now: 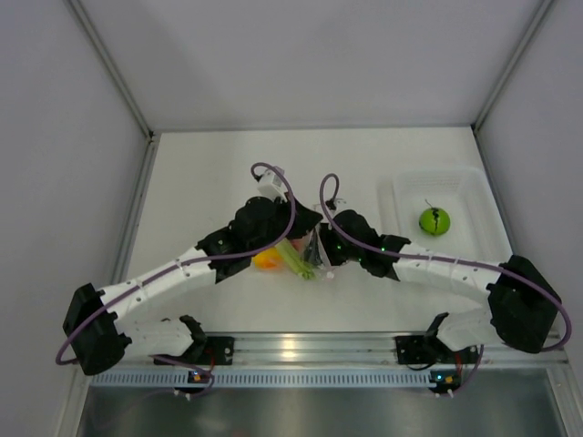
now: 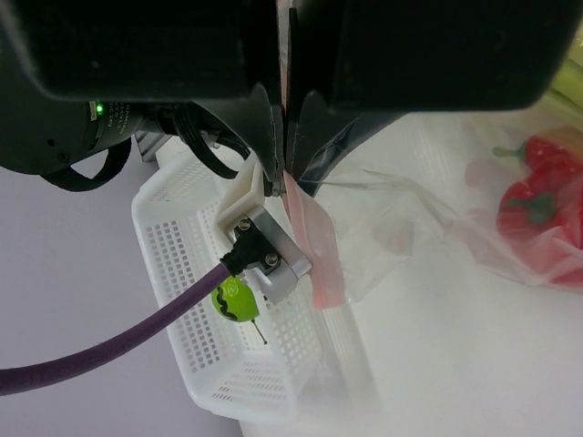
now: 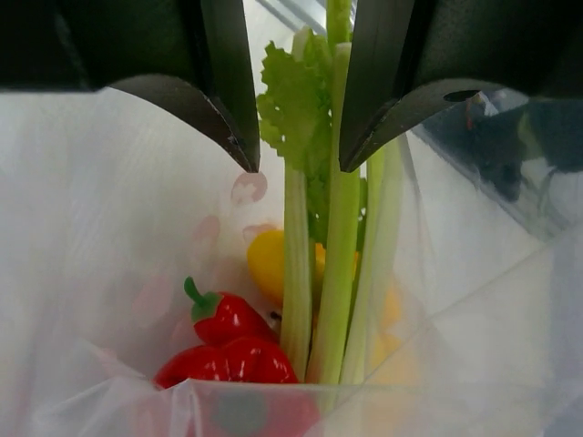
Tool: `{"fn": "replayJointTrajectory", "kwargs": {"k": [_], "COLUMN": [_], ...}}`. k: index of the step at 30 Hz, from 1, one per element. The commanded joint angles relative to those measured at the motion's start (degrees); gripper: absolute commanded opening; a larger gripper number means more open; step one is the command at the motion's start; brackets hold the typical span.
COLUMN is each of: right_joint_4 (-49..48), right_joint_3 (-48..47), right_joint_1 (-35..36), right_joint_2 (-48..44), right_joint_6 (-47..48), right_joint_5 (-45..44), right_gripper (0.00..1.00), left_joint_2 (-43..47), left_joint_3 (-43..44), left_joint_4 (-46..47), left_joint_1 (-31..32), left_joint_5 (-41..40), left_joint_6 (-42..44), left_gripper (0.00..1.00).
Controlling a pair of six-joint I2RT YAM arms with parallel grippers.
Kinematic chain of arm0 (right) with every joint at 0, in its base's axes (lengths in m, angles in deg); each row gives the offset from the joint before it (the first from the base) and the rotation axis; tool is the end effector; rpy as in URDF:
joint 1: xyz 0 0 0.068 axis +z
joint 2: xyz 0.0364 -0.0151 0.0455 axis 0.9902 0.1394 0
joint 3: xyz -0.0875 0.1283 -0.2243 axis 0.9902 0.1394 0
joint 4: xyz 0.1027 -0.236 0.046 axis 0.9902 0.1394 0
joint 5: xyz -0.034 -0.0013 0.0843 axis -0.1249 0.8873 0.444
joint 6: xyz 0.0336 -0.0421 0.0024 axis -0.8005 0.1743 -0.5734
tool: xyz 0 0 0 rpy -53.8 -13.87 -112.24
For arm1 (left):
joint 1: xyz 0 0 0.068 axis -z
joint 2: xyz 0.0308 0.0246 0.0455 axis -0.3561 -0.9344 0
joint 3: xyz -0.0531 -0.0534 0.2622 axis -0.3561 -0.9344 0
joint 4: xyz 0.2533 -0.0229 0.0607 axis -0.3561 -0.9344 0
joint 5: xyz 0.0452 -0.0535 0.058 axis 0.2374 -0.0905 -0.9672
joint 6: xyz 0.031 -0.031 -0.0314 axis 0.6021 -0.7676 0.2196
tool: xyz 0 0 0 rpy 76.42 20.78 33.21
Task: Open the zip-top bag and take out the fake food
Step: Pick up the fake vegetable from the zipper food storage bag.
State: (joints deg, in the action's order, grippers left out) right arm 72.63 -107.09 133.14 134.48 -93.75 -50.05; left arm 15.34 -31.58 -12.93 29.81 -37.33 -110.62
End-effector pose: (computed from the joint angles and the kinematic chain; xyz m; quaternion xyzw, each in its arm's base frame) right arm 0.1799 0.2239 0.2318 -0.0570 0.8907 0.3336 0.3036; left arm 0.1803 -0.2130 0.3208 -0.0298 0.7892 -0.4373 0.4301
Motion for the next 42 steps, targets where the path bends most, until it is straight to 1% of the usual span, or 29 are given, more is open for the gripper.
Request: {"fn": "replayJointTrajectory", "kwargs": {"k": [1,5,6,8,11,14,18,19,21,22,23,24,27,28,31,32,33,35,36,37,40,42], "right_joint_4": [-5.2,-10.4,-11.1,-11.7,-15.4,-17.9,-24.4,-25.9,-30.0,-31.6,-31.9,-32.2,-33.0,-33.2,-33.1,-33.1,-33.8,-35.1,-35.2,-35.2,-35.2,-33.3], "right_joint_3": [1.5,3.0,3.2,3.4,4.8,5.0,5.9,6.0,6.6,6.8,6.7,6.6,5.9,5.6,4.3,4.1,4.4,4.7,5.0,5.2,6.1,6.7], "right_joint_1": [2.1,2.6,2.6,3.0,3.6,4.2,5.8,6.5,6.8,7.1,7.4,7.4,7.5,7.4,7.4,7.5,7.3,7.1,7.1,6.8,6.2,5.8], "right_joint_2": [1.3,2.3,3.0,3.5,4.1,5.9,8.4,9.1,10.6,10.8,11.2,11.3,11.4,11.4,12.2,12.4,12.5,12.9,12.8,12.8,11.9,10.4], "right_joint_6": [-2.0,-4.0,-4.8,-5.7,-9.2,-12.0,-18.2,-19.5,-23.5,-24.5,-25.1,-25.2,-24.6,-24.8,-25.0,-25.0,-25.3,-25.7,-25.7,-25.7,-25.2,-24.2], "right_joint_5": [6.4,10.6,11.3,10.7,10.6,11.3,10.5,10.3,9.7,9.1,8.6,8.6,9.9,9.9,11.2,11.2,11.2,11.9,11.8,11.7,10.6,9.0], "right_gripper": [0.43,0.52,0.58,0.62,0.66,0.67,0.66,0.65,0.58,0.53,0.44,0.44,0.31,0.28,0.25,0.14,0.11,0.11,0.06,0.00,0.00,0.00], "left_joint_2": [0.6,0.7,0.8,1.3,2.4,3.4,4.8,5.1,5.5,5.6,5.9,6.9,8.3,8.5,8.6,8.6,8.9,9.6,10.3,10.7,12.4,13.3], "left_joint_3": [-1.5,-3.7,-4.2,-6.3,-8.3,-9.5,-10.7,-11.2,-11.9,-12.5,-12.4,-12.7,-13.5,-13.8,-14.2,-14.6,-14.7,-15.2,-15.7,-16.1,-17.2,-17.9], "left_joint_4": [3.4,4.8,5.5,6.2,7.5,7.5,7.7,8.6,9.4,9.6,9.6,9.6,9.6,9.6,9.6,9.6,9.6,9.6,9.6,9.6,9.5,9.4], "left_joint_1": [0.2,0.5,0.7,0.8,1.1,1.4,2.0,2.1,2.3,2.3,2.3,2.3,2.3,2.3,2.3,2.3,2.3,2.3,2.3,2.3,2.2,2.3], "left_joint_5": [-1.0,-1.4,-1.9,-2.4,-4.0,-5.5,-7.9,-8.3,-8.4,-8.3,-8.5,-8.6,-8.1,-7.5,-6.8,-6.3,-6.1,-5.9,-5.7,-5.7,-5.9,-6.1], "left_joint_6": [0.9,0.5,0.3,-0.4,-1.2,-0.9,-0.5,-0.6,-1.1,-0.9,-0.2,-0.1,0.7,0.6,0.3,0.3,0.2,0.3,0.4,0.5,1.0,2.3], "left_gripper": [0.00,0.00,0.00,0.00,0.00,0.00,0.00,0.00,0.00,0.00,0.00,0.00,0.00,0.00,0.00,0.00,0.00,0.00,0.00,0.00,0.00,0.00]}}
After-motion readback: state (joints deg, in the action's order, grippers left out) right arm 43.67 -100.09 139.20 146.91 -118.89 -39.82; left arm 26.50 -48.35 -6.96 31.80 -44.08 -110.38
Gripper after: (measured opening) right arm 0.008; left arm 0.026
